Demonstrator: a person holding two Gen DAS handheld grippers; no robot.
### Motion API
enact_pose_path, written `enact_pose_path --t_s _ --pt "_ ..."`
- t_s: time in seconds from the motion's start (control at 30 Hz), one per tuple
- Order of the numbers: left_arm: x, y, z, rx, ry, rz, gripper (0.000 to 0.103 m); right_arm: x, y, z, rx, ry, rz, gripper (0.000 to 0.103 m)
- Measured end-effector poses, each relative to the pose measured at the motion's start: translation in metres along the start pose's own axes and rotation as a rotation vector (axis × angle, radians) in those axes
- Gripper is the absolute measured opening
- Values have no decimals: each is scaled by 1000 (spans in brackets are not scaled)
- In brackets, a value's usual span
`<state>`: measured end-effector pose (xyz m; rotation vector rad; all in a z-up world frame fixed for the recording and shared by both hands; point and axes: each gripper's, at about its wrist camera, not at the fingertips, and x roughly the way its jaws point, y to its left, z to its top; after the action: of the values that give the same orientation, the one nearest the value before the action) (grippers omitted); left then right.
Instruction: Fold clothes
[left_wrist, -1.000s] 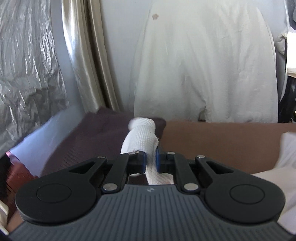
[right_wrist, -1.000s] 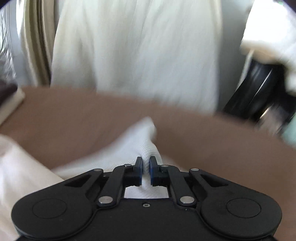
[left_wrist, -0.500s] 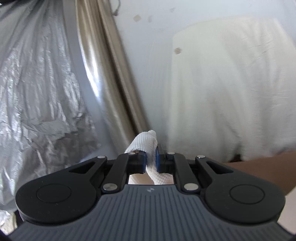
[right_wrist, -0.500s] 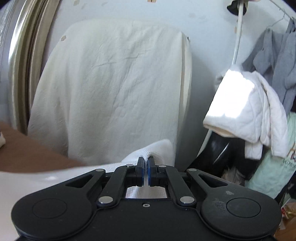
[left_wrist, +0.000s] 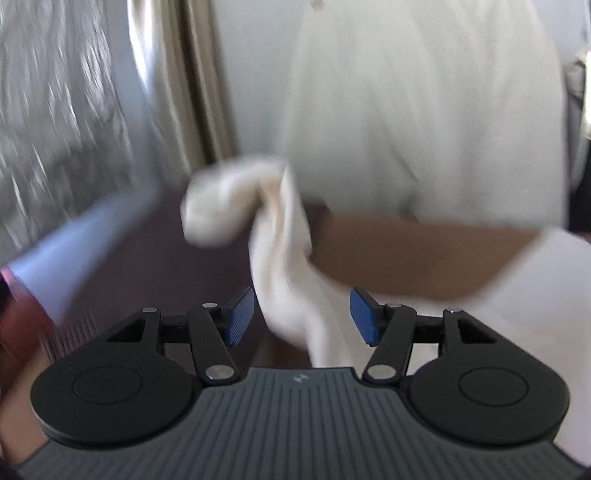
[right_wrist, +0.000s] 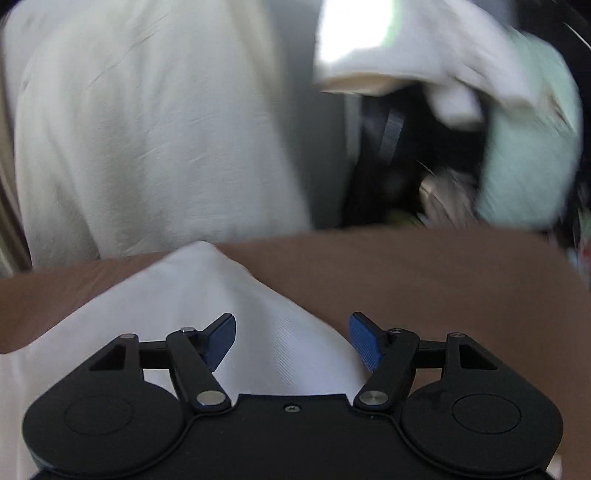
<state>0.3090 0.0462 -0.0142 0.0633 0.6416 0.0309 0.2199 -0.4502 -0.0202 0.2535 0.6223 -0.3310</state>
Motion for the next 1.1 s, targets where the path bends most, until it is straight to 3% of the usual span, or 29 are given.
enact_pose_path --t_s 0.2,0.3,0.4,0.53,0.57,0.6,0.63,0.7,0.73,0.83,0.9,1.0,1.1 --pt "-16 -2 -98 -54 178 -101 66 -69 -86 -61 31 68 1 73" --pt "-11 22 -136 -223 266 -136 71 -94 -120 -82 93 83 -3 73" --pt "-2 35 -148 -309 350 -187 71 -106 -158 -106 239 100 0 73" --pt "6 38 -144 -315 346 -264 71 -96 -193 -135 514 121 125 73" --pt "7 36 -146 -313 343 -289 66 -91 -196 -139 570 120 164 74" --pt "7 34 -148 -313 337 -308 30 -88 -194 -142 599 117 187 74" --pt "7 32 -150 -320 326 -309 6 -82 -189 -139 592 122 192 74" --pt "4 30 -153 -336 312 -291 6 -69 -180 -133 574 132 198 74" --pt "0 29 -153 -329 296 -272 6 -64 -171 -128 532 130 166 73" --pt "-25 21 -146 -219 201 -178 6 -55 -144 -110 342 107 -7 2" --pt "-42 20 -145 -186 168 -146 6 -75 -128 -101 228 -24 -144 2" --pt "-39 23 -151 -203 213 -139 6 -105 -111 -99 87 -178 -287 2" --pt "-22 21 -165 -205 253 -117 8 -72 -124 -110 10 11 -368 3"
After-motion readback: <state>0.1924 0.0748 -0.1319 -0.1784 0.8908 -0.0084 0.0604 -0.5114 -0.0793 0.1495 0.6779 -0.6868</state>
